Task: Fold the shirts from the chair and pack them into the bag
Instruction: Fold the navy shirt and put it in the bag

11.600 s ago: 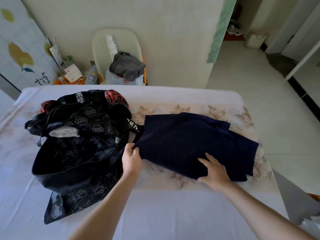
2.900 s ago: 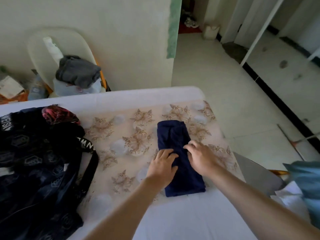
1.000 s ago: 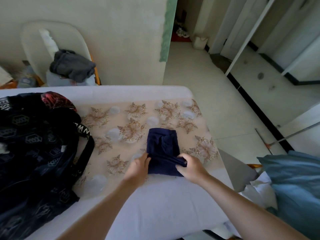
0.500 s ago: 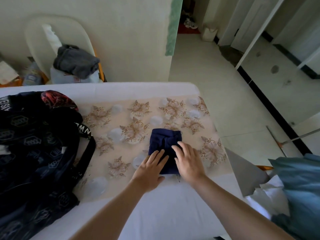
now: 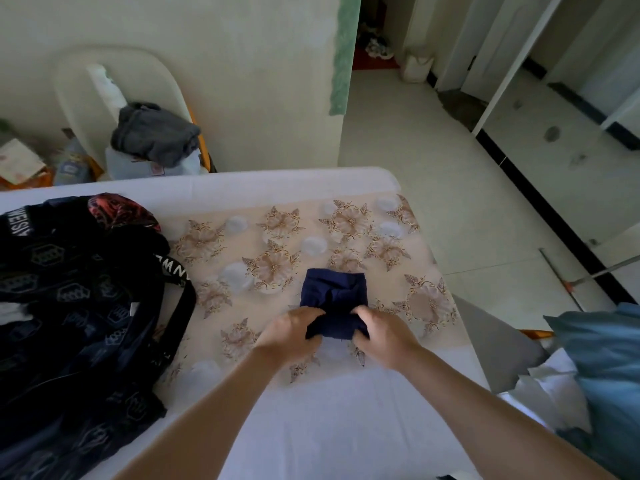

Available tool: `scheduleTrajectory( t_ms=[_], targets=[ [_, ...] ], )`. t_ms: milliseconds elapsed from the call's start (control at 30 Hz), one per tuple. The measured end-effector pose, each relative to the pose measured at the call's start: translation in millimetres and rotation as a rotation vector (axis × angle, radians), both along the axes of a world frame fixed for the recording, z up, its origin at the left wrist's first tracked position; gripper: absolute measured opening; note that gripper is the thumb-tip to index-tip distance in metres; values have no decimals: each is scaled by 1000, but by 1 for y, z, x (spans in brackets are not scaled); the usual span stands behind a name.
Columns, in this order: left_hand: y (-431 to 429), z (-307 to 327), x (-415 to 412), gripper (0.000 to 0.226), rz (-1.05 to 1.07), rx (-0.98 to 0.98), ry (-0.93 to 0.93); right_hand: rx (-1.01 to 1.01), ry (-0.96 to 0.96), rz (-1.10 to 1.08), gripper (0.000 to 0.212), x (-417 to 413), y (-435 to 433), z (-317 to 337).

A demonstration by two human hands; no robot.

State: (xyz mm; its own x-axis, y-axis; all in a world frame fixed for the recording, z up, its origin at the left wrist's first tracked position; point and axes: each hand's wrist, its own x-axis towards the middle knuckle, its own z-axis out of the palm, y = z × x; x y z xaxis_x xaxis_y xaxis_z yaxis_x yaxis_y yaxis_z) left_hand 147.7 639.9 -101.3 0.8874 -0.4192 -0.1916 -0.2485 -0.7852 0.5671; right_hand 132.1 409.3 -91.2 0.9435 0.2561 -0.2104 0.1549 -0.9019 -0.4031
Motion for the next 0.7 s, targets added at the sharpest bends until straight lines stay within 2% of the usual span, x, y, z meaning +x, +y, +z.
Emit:
scheduleTrajectory(
  t_ms=[67, 133, 233, 300, 400, 467, 567, 633, 700],
  targets=[
    [1, 19, 1, 31, 93, -60, 69, 145, 36, -126, 26, 1, 0, 10],
    [3, 27, 0, 26, 160, -115, 51, 298, -2, -255, 23, 2, 0, 16],
    [4, 25, 0, 26, 288, -192, -21, 411, -28, -346, 36, 3, 1, 18],
    [0, 20, 3, 29, 377, -216, -13, 356, -1, -274, 50, 3, 5, 16],
    [-6, 16, 9, 34, 468, -124, -118, 231, 10, -246, 49, 9, 12, 9],
    [-7, 13, 12, 34, 377, -16, -304, 94, 5, -277, 48, 14, 16, 3],
    [-8, 6, 16, 38, 79, 115, -461, -187, -181, -187, 48, 22, 19, -8],
    [-11, -1, 16, 46, 3, 192, -391, -208, -290, -41, 49, 28, 23, -10],
    [-12, -7, 18, 49, 73, 178, -186, -188, -279, 107, 51, 32, 29, -12]
  ],
)
